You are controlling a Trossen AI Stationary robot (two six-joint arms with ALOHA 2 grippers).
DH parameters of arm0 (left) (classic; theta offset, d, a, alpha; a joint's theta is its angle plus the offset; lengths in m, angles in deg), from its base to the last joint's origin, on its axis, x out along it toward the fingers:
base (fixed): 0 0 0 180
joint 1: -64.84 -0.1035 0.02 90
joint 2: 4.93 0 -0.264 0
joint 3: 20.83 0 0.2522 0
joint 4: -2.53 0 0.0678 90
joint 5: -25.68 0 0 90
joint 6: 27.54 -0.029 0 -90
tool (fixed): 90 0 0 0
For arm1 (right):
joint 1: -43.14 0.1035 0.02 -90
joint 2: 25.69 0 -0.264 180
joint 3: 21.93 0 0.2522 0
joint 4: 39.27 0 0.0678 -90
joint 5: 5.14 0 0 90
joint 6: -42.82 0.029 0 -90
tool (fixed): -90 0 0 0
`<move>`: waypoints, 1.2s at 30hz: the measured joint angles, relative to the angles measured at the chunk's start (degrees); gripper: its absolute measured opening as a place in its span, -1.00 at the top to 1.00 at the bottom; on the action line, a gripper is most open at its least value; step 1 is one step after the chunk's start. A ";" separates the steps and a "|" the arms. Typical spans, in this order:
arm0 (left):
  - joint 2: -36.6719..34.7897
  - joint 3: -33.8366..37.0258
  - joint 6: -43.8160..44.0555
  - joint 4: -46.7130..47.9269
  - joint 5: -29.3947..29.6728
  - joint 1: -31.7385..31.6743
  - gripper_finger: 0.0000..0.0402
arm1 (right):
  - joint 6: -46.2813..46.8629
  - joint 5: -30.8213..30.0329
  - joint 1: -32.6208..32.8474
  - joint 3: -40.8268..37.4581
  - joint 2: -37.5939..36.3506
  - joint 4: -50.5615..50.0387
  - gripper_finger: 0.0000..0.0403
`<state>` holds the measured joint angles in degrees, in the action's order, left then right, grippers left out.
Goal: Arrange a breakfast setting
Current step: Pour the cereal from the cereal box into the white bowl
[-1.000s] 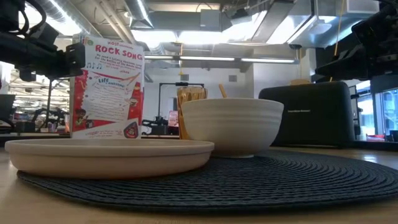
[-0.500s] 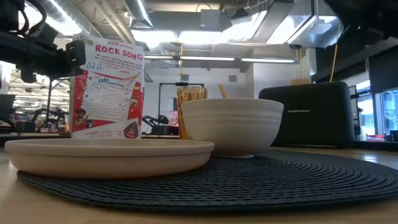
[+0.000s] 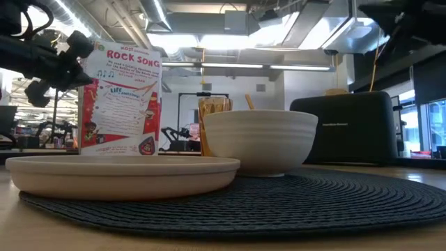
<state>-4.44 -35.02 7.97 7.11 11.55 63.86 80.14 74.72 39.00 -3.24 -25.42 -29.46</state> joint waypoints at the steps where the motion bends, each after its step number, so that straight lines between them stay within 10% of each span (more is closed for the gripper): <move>1: 0.00 0.00 1.05 -0.63 1.03 -0.02 1.00 | 0.11 -1.83 0.02 0.00 0.14 -1.33 1.00; 9: 0.00 -0.02 7.64 -7.93 -2.44 -0.02 1.00 | 6.30 -2.15 0.00 0.02 1.37 -11.05 0.87; 24: 0.00 -3.23 -12.08 -24.16 -27.97 -0.02 1.00 | 0.98 -14.58 0.00 9.38 16.65 -4.54 -0.25; 36: 18.79 -34.12 -38.77 5.77 -26.46 0.01 0.54 | -9.12 -12.29 -6.15 33.54 39.73 -23.99 -0.32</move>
<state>14.35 -69.15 -30.80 12.88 -14.91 63.87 71.02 62.43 32.85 30.29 14.31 -53.46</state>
